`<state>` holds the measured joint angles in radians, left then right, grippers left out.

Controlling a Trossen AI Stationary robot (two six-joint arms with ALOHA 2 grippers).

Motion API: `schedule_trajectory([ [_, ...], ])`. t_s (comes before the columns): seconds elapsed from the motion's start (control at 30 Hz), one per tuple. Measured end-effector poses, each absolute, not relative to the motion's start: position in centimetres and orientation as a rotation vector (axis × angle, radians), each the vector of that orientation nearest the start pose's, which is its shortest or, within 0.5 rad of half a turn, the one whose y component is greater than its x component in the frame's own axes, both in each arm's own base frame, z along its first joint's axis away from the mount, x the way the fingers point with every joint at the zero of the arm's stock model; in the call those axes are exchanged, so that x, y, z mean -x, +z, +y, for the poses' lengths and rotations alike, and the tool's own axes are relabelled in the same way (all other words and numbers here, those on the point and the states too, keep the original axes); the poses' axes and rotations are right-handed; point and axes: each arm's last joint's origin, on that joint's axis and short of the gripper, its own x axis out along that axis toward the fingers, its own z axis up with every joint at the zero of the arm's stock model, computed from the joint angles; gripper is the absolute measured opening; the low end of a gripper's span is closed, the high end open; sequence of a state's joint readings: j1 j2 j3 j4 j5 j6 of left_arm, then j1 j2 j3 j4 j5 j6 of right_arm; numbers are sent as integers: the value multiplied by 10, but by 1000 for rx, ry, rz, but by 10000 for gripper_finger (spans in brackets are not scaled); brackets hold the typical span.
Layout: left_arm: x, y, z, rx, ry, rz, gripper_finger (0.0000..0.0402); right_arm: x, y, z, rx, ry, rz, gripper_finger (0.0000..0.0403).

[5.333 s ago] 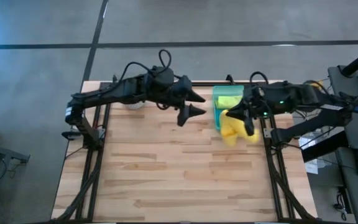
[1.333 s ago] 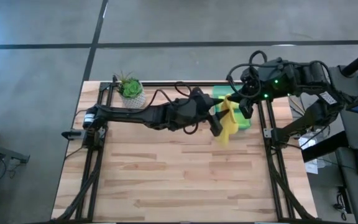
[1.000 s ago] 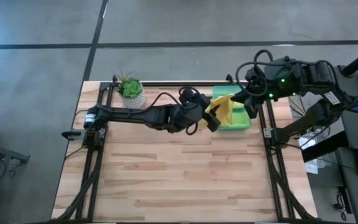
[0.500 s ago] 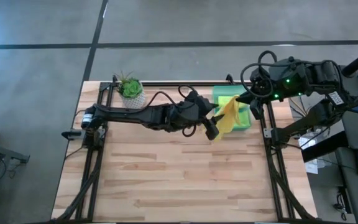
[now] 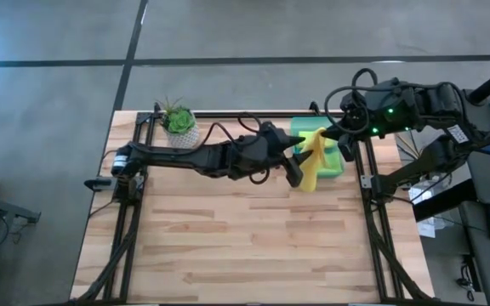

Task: Fold microfiber towels
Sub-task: Fold the yellow towel

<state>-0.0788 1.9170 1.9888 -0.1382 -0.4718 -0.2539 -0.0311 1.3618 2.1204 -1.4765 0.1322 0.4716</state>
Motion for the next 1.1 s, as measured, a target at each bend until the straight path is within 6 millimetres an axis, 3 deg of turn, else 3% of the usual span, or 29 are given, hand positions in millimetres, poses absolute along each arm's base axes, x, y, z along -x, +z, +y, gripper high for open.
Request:
schedule_trajectory([
  [0.27, -442, 418, -20, 223, 468, 50, 193, -187, 507, -10, -412, -323, 679, 8],
  [0.47, -440, 407, -17, 247, 577, 109, 193, -187, 507, -9, -414, -319, 675, 8],
  [0.77, -440, 403, -16, 236, 585, 126, 193, -190, 509, -9, -425, -310, 648, 8],
  [1.1, -441, 375, -5, 256, 649, 255, 189, -194, 510, -4, -440, -240, 645, 8],
])
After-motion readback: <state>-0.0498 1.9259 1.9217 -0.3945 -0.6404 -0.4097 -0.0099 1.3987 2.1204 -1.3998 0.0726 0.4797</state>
